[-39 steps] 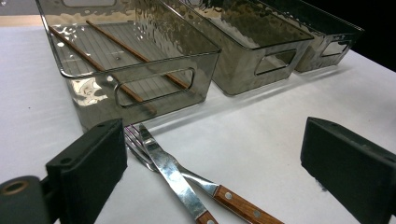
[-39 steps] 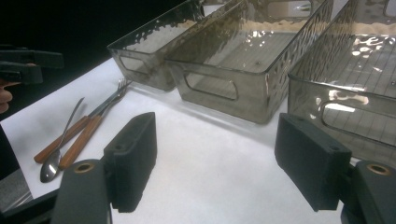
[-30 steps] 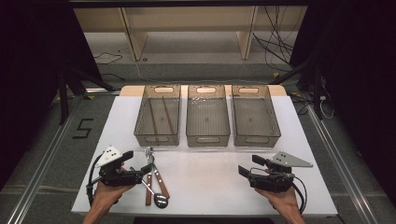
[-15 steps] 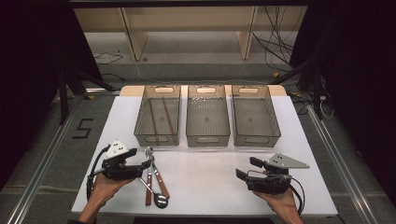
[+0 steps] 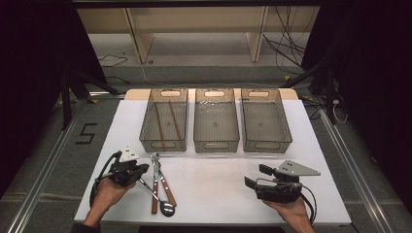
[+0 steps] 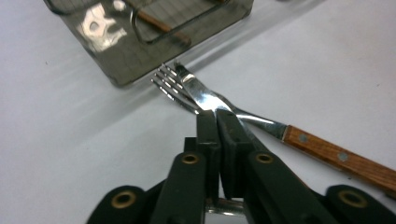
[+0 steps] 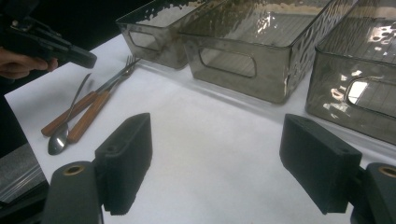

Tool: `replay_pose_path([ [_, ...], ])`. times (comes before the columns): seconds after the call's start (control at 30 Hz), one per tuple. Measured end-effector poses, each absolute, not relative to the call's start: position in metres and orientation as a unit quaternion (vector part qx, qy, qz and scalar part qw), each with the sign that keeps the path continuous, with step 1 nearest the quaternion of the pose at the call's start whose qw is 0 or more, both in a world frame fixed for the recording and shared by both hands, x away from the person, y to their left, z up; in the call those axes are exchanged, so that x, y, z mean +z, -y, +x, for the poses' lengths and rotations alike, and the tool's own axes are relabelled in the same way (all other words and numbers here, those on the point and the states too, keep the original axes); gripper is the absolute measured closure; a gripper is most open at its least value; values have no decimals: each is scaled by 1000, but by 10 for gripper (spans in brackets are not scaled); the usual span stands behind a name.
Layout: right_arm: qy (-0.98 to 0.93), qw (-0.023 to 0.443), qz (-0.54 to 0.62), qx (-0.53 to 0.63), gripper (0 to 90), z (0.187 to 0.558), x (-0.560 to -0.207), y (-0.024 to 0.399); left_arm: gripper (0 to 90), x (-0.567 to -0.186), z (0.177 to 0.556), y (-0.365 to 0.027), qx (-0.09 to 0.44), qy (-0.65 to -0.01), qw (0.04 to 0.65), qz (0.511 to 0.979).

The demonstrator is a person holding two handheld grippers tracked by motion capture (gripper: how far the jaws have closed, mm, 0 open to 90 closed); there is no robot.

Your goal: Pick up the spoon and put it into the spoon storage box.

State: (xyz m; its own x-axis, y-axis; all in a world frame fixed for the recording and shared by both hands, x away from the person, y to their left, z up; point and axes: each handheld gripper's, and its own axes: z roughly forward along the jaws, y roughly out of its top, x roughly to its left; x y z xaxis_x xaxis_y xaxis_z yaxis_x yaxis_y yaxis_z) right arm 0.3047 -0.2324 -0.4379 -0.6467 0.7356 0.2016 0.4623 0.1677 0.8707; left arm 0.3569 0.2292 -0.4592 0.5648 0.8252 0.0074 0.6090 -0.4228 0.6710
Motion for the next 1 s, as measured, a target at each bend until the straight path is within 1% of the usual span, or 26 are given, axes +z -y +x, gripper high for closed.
replay_pose_path([
  [0.3, -753, 134, 397, 507, 263, 304, -438, 234, 884, -473, 361, -227, 145, -423, 261, 855],
  [0.53, -752, 133, 398, 508, 264, 304, -437, 234, 883, -477, 360, -228, 131, -415, 231, 870],
  [1.0, -753, 133, 399, 506, 264, 303, -437, 233, 881, -474, 339, -241, 113, -416, 219, 876],
])
